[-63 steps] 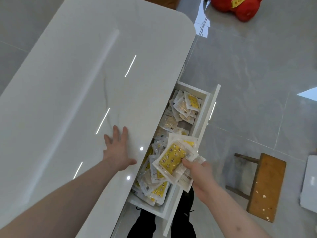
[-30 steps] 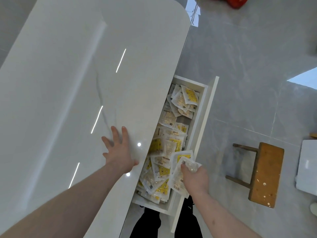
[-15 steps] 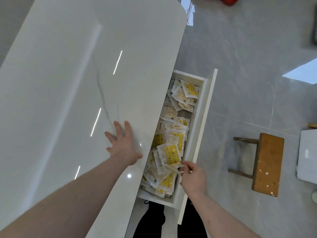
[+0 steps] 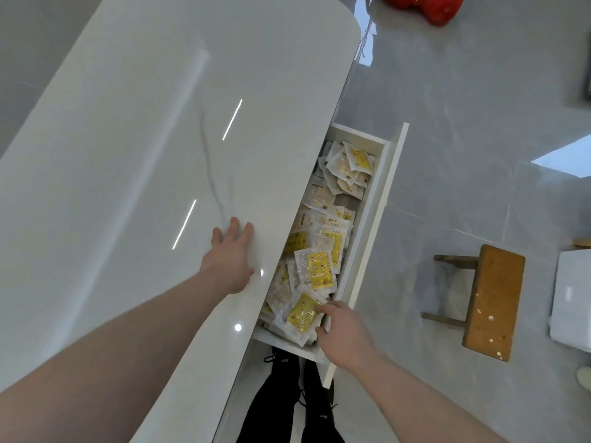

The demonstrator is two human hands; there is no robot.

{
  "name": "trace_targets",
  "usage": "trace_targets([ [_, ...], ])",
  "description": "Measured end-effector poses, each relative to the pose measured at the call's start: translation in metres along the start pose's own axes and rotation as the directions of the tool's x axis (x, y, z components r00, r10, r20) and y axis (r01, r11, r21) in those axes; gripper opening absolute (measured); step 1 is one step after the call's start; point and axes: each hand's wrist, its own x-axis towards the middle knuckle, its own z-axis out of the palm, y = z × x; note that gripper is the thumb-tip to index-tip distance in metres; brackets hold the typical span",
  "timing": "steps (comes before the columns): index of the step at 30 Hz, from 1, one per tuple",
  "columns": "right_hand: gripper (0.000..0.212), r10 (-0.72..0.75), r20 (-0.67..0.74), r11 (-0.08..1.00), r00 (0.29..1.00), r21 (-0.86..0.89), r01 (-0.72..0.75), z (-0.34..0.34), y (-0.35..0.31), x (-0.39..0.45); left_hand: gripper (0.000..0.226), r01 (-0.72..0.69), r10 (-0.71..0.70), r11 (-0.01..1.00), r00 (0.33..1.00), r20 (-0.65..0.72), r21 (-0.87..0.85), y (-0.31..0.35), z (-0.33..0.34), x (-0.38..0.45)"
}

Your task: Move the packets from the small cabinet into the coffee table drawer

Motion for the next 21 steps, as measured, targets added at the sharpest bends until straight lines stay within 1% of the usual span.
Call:
trace_targets([
  [2,0.048,0.028,-0.076,0.993,0.997,0.119,-0.018,-0.015,-0.003,-0.026,0.071,-0.061,0.059,0.998,0.993,0.103,0.015,-0.005,-0.006,-0.03],
  [4,0.049,0.036,-0.126,0.988,0.991,0.155,-0.017,-0.036,-0.009,-0.058,0.06,-0.109,0.113,0.993,0.983,0.144,-0.034,-0.009,-0.013,-0.077],
  [5,0.049,0.028,-0.136,0.989,0.99,0.144,-0.008,-0.047,-0.014,-0.077,0.057,-0.124,0.132,0.99,0.984,0.123,-0.064,-0.009,-0.016,-0.105],
  [8,0.051,-0.041,-0.151,0.993,0.988,0.1,0.057,-0.074,-0.037,-0.144,0.052,-0.137,0.138,0.968,0.99,-0.011,-0.211,-0.009,-0.033,-0.202],
  [10,0.053,-0.108,-0.129,0.992,0.986,0.05,0.115,-0.089,-0.059,-0.195,0.051,-0.123,0.098,0.942,0.99,-0.097,-0.311,-0.013,-0.051,-0.266],
  [15,0.058,-0.275,-0.088,0.961,0.957,-0.041,0.272,-0.098,-0.13,-0.302,0.054,-0.093,-0.017,0.895,0.97,-0.241,-0.437,-0.05,-0.082,-0.411],
  [17,0.059,-0.346,-0.07,0.937,0.936,-0.074,0.341,-0.091,-0.16,-0.328,0.055,-0.075,-0.08,0.88,0.95,-0.302,-0.469,-0.074,-0.088,-0.453],
  [21,0.064,-0.443,0.017,0.88,0.896,-0.182,0.439,-0.063,-0.226,-0.363,0.056,-0.017,-0.224,0.834,0.903,-0.367,-0.552,-0.134,-0.082,-0.52],
])
